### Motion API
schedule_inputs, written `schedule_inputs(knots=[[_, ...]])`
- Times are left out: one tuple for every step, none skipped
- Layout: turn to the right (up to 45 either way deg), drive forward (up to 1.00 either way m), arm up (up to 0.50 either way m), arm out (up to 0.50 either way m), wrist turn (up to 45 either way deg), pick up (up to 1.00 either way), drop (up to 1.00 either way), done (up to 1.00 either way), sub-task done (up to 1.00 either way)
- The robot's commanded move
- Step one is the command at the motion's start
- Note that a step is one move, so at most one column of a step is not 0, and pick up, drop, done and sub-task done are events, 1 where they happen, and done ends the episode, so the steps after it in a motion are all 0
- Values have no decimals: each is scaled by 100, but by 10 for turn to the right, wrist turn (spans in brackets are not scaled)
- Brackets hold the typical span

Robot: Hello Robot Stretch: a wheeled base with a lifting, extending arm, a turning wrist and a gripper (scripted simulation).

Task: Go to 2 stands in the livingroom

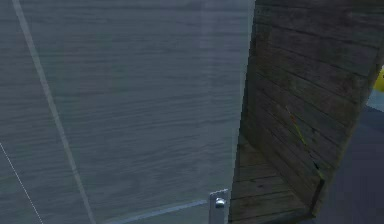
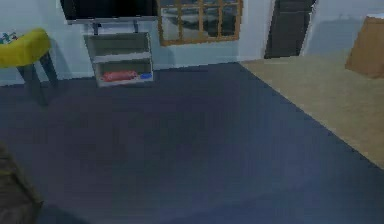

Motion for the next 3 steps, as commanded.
schedule_inputs(knots=[[0,0,0,0,0,0,0,0,100],[450,0,0,0,0,0,0,0,0],[270,0,0,0,0,0,0,0,0]])
